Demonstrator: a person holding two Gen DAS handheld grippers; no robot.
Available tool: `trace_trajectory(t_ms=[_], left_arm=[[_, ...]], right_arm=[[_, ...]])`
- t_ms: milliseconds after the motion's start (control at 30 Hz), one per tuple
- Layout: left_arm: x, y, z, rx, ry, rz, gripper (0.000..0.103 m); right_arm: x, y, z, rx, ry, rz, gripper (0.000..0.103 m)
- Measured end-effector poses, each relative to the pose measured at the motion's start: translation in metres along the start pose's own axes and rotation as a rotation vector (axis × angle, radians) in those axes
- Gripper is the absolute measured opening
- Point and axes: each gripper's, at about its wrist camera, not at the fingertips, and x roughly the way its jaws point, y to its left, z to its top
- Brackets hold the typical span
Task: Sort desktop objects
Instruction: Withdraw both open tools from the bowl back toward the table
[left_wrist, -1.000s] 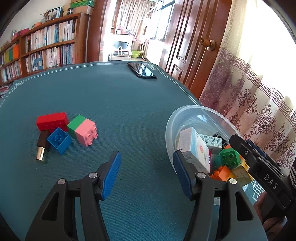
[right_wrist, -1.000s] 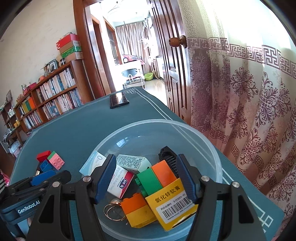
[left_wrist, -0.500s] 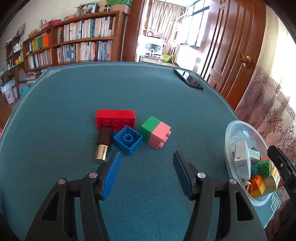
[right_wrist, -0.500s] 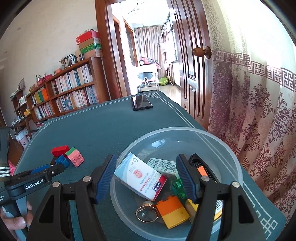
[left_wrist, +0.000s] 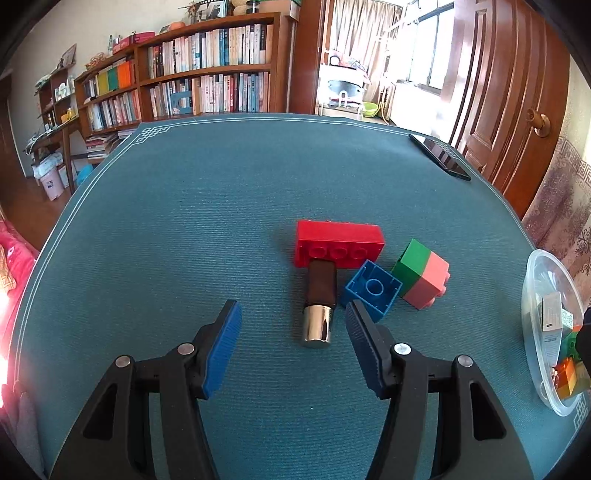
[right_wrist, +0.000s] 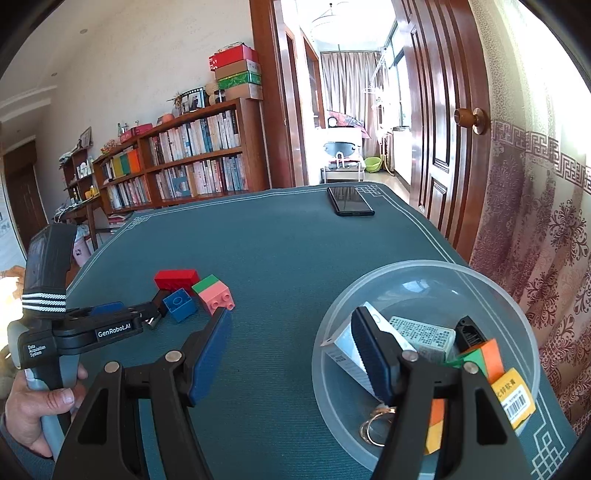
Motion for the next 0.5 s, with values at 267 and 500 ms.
trace_trajectory(t_ms=[267,500], left_arm=[[0.018,-0.003,0.012,0.031,0.022,-0.008,0.062],[0.033,0.002,0.014,0.027,0.041,-0.025,0.062]], right_arm=[[0.021,0.027,-0.006,-0.051,0.079,0.081,0.071],[0.039,0.038,-0.009,-0.042,0.135,0.113,0.071]])
